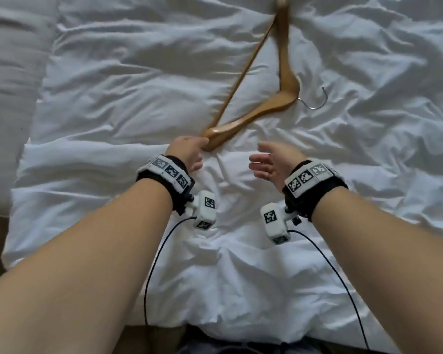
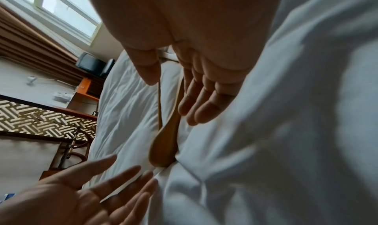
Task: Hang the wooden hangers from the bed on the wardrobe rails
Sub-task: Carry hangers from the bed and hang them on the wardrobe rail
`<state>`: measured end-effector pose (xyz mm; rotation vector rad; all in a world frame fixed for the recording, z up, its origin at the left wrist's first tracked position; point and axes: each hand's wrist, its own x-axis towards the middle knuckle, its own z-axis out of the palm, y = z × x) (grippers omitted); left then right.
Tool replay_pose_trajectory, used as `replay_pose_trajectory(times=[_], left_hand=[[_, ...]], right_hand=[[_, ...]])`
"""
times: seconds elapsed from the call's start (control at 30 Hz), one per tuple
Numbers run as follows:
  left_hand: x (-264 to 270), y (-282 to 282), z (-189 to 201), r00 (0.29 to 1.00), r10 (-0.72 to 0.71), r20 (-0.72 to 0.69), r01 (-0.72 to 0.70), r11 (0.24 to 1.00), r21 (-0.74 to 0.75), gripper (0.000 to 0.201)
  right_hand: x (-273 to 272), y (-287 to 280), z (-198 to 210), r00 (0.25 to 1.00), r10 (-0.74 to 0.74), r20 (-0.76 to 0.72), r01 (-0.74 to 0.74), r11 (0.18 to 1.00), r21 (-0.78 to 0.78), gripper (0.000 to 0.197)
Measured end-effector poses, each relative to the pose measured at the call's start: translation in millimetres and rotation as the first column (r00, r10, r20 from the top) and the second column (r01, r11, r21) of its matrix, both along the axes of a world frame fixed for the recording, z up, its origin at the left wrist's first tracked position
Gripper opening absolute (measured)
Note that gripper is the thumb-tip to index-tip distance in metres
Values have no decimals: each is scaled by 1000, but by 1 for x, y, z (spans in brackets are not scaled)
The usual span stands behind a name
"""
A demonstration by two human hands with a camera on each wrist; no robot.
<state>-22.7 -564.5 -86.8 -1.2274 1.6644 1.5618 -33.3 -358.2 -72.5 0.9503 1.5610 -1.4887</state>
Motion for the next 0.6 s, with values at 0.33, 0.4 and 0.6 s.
replay_pose_trajectory(times=[0.33,0.4,0.6], left_hand=[[-29,18,-62,981,-188,42,192,970,-148,93],[-29,23,-59,964,-265,30,265,942,-204,82],[-9,24,-56,938,-346,-11,330,902,-278,89]], right_hand=[[5,10,-73,999,-3,43,6,997,-72,34],[5,7,-78,999,-19,41,22,997,-74,40],[8,0,-71,1000,-2,17,2,999,39,43]])
